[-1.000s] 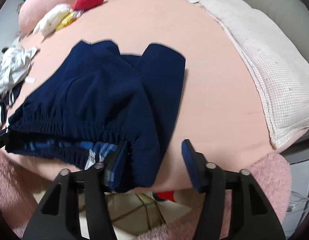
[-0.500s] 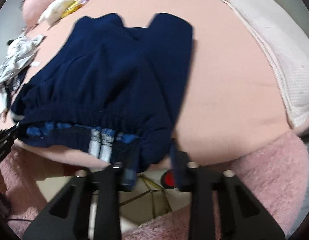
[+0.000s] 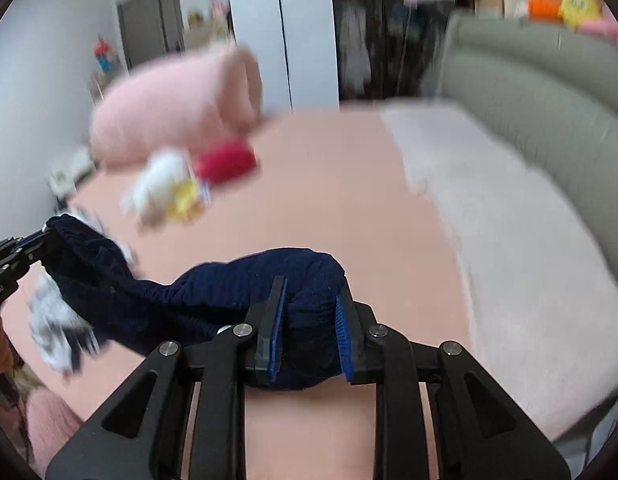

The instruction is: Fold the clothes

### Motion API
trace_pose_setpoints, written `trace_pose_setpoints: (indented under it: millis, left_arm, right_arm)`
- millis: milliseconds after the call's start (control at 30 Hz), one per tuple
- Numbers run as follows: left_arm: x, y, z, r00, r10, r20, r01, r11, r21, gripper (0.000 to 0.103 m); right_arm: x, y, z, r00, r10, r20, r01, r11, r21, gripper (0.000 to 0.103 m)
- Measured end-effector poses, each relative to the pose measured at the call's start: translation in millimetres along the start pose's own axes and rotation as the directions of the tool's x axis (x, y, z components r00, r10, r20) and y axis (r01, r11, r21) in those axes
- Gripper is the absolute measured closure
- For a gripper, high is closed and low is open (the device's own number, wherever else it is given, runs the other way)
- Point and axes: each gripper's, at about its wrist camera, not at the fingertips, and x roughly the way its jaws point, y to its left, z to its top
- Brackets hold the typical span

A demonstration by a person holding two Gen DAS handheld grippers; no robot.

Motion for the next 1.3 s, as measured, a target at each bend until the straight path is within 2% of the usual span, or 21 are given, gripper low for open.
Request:
trace_pose_setpoints:
  millis: [100,133,200,267,367,433,500,567,600,667,700,833,867,900,1000,1067,1133,1167,1200,1233,1300]
  left_arm:
    - [-11,11,-12,1.0,-0.007,-0.003,0.006,0.999,-0.038,0.093]
    - [-8,13,-24,0.999,-0.021,-0.028,0.019,0.998,-0.057,0.093]
    - [8,18,-62,0.99,-0.08,-0.117,0.066,0.991,-0.117,0.092]
    - [24,20,-113,0.966,-0.138,-0.22,0.091,0.973,-0.213,0.092]
    - [49,20,-197,0.926,-0.142,-0.35,0.038,0.957,-0.288,0.092]
    - [66,22,-244,0.885,-0.149,-0.442,0.002,0.949,-0.316,0.092]
    - [71,21,-270,0.855,-0.128,-0.502,-0.022,0.959,-0.282,0.092]
    - [68,22,-277,0.854,-0.129,-0.505,-0.015,0.963,-0.271,0.088]
    - [66,22,-277,0.858,-0.126,-0.498,-0.013,0.964,-0.266,0.072]
    - [60,21,-271,0.872,-0.113,-0.477,-0.01,0.969,-0.247,0.049]
    - [58,19,-267,0.879,-0.101,-0.466,-0.009,0.974,-0.227,0.049]
    - [51,7,-251,0.91,-0.035,-0.413,-0.013,0.994,-0.111,0.049]
    - [52,0,-248,0.916,-0.04,-0.398,0.008,0.997,-0.083,0.049]
    - [56,-9,-244,0.915,-0.047,-0.4,0.032,0.998,-0.045,0.049]
    - [75,-39,-240,0.901,-0.049,-0.431,0.098,0.991,0.092,0.049]
    - [92,-55,-244,0.876,-0.049,-0.48,0.146,0.975,0.166,0.049]
    - [113,-68,-250,0.847,-0.009,-0.532,0.158,0.959,0.235,0.049]
    - [119,-70,-252,0.842,0.017,-0.54,0.151,0.953,0.264,0.059]
    - [120,-70,-250,0.845,0.016,-0.534,0.145,0.955,0.259,0.069]
    - [118,-67,-245,0.852,0.005,-0.524,0.141,0.961,0.238,0.071]
    - [111,-63,-236,0.867,-0.011,-0.497,0.128,0.971,0.202,0.088]
  right_arm:
    - [-25,8,5,0.998,0.007,0.057,-0.007,1.0,0.003,0.081]
    - [-22,15,6,0.998,0.012,0.059,-0.013,1.0,0.006,0.081]
    - [-24,26,-20,0.999,0.011,0.031,-0.011,1.0,-0.009,0.08]
    - [-28,16,-50,1.0,-0.011,-0.014,0.01,0.999,-0.038,0.08]
    - [-12,-2,-116,0.987,-0.045,-0.153,0.035,0.997,-0.065,0.08]
    - [10,-6,-161,0.962,-0.042,-0.27,0.026,0.998,-0.062,0.08]
    - [35,-5,-201,0.928,-0.041,-0.371,0.019,0.998,-0.062,0.08]
    - [55,-11,-223,0.91,-0.051,-0.412,0.029,0.998,-0.058,0.08]
    - [57,-13,-232,0.904,-0.051,-0.424,0.035,0.998,-0.045,0.08]
    - [58,-16,-237,0.902,-0.048,-0.429,0.047,0.999,-0.013,0.08]
    - [59,-18,-240,0.901,-0.047,-0.431,0.053,0.999,0.004,0.079]
    - [55,-21,-242,0.914,-0.051,-0.403,0.06,0.998,0.009,0.078]
    - [51,-19,-239,0.919,-0.053,-0.391,0.06,0.998,0.004,0.077]
    - [47,-17,-233,0.924,-0.054,-0.379,0.059,0.998,0.0,0.077]
    - [41,-11,-223,0.93,-0.055,-0.364,0.054,0.998,-0.013,0.076]
    - [44,-7,-221,0.926,-0.062,-0.373,0.057,0.998,-0.025,0.076]
    - [46,-7,-222,0.919,-0.068,-0.387,0.061,0.998,-0.03,0.075]
    - [45,-9,-225,0.914,-0.068,-0.399,0.061,0.998,-0.031,0.072]
    - [43,-11,-229,0.908,-0.07,-0.414,0.065,0.998,-0.027,0.067]
    - [42,-13,-232,0.903,-0.069,-0.425,0.066,0.998,-0.021,0.065]
    - [43,-16,-236,0.895,-0.06,-0.442,0.063,0.998,-0.008,0.062]
